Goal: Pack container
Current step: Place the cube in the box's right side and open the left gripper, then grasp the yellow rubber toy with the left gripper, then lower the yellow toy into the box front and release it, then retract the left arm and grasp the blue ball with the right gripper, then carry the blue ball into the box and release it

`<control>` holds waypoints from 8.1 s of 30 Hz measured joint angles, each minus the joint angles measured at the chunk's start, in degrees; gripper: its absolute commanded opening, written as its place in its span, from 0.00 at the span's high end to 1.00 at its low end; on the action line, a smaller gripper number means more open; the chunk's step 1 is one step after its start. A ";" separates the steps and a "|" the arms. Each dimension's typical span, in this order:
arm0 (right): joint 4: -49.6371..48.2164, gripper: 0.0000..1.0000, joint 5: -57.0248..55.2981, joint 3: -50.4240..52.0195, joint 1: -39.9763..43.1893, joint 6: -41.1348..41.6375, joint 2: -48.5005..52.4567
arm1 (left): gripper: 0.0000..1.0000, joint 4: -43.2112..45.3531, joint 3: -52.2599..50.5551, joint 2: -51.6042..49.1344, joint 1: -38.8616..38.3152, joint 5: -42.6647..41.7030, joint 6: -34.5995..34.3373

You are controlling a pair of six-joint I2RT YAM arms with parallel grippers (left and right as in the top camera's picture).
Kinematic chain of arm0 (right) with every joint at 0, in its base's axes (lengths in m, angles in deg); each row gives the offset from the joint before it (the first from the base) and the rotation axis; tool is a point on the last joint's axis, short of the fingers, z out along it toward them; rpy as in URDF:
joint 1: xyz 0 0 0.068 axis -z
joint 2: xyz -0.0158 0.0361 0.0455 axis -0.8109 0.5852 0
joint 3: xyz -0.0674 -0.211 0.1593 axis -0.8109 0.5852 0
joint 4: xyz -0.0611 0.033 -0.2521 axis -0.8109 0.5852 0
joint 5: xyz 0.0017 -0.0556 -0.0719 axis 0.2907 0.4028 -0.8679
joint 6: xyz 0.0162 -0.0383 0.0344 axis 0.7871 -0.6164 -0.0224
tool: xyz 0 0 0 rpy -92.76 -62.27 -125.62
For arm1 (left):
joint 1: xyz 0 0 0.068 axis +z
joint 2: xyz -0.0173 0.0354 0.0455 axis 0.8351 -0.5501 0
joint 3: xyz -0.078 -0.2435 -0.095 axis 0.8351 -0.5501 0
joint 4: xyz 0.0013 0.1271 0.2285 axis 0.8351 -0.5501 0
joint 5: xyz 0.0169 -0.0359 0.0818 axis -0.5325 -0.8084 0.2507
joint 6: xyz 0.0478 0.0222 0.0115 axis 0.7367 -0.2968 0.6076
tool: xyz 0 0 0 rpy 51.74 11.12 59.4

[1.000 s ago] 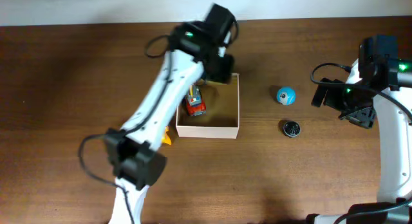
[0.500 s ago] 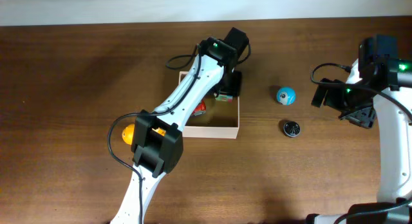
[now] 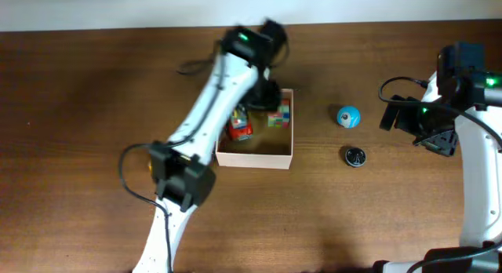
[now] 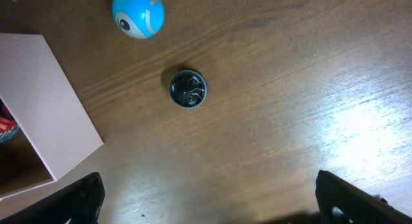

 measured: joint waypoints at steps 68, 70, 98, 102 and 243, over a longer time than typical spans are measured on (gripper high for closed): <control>0.46 0.01 0.02 -0.15 0.00 0.07 0.00 | 0.98 32.30 -77.31 38.32 15.82 6.25 2.05; 0.39 0.01 0.02 -0.17 0.00 0.09 0.00 | 0.98 27.65 -70.79 40.00 15.72 6.58 2.49; 0.44 0.01 0.02 -0.20 0.00 0.07 0.00 | 0.87 37.97 -52.87 26.32 -8.13 4.59 -11.17; 0.44 0.01 0.02 -0.20 0.00 0.07 0.00 | 0.68 38.07 -52.87 26.01 -10.05 3.96 -13.16; -1.99 0.06 -5.66 -25.16 -23.96 3.37 22.18 | 0.01 17.38 -39.21 41.35 41.35 15.61 -0.92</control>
